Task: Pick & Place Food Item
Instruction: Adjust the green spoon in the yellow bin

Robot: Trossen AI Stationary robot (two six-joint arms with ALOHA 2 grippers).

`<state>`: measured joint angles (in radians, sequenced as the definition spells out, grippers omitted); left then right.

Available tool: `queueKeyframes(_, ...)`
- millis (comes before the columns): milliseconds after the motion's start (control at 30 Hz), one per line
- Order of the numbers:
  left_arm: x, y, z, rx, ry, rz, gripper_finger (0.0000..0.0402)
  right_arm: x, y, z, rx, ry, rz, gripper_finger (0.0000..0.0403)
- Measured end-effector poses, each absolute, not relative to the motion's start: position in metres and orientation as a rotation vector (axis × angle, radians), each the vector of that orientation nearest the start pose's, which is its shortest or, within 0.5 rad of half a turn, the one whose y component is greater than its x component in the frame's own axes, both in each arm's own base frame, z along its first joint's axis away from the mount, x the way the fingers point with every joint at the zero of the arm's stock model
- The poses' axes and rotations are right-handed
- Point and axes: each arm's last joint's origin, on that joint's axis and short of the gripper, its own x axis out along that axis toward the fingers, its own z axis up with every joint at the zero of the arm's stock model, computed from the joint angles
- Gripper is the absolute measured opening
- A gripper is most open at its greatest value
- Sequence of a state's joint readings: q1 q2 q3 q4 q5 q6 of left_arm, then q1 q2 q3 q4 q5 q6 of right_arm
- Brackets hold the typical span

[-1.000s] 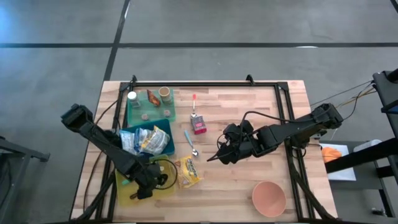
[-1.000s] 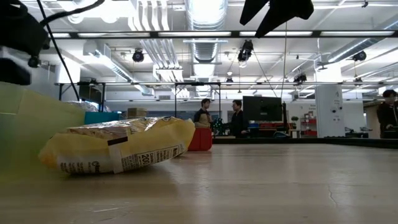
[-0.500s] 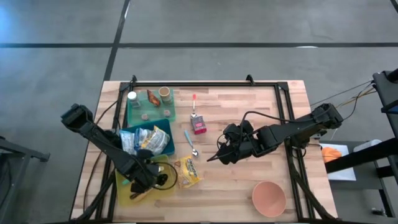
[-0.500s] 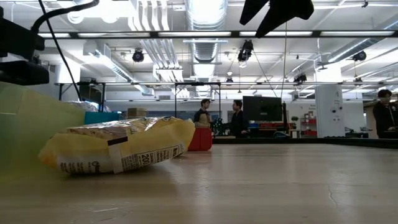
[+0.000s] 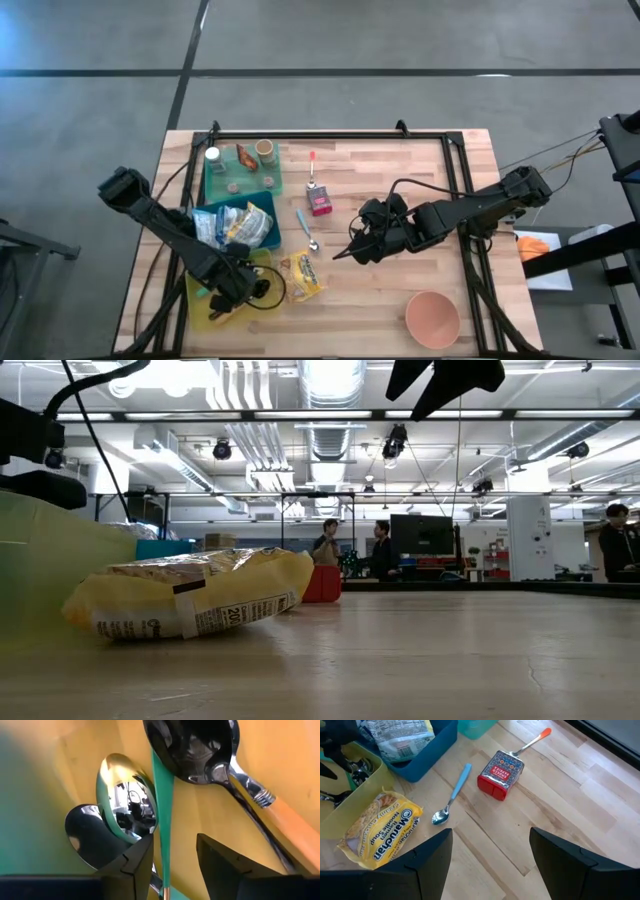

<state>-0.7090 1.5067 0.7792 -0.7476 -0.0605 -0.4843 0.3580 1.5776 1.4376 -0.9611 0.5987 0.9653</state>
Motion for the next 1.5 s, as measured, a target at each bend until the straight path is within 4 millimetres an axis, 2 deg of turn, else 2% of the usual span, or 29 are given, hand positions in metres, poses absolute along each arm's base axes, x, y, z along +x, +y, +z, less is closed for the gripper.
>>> queueKeyframes(200,0.180,-0.151,0.152,0.198,1.444,-0.186,0.0134,0.300,0.095,0.311,0.376,0.764,-0.643,0.0263)
queueKeyframes(833,0.176,-0.148,0.142,0.194,1.446,-0.189,0.0130,0.300,0.095,0.311,0.369,0.766,-0.640,0.0263)
queueKeyframes(933,0.175,-0.148,0.141,0.152,1.466,-0.171,0.0107,0.300,0.095,0.311,0.369,0.766,-0.640,0.0263)
queueKeyframes(1133,0.173,-0.149,0.141,0.048,1.509,-0.153,0.0017,0.300,0.095,0.311,0.369,0.767,-0.640,0.0263)
queueKeyframes(1300,0.173,-0.149,0.141,-0.059,1.521,-0.057,0.0017,0.300,0.095,0.311,0.369,0.767,-0.640,0.0263)
queueKeyframes(1500,0.175,-0.153,0.149,-0.340,1.593,0.128,0.0013,0.300,0.095,0.311,0.369,0.768,-0.639,0.0263)
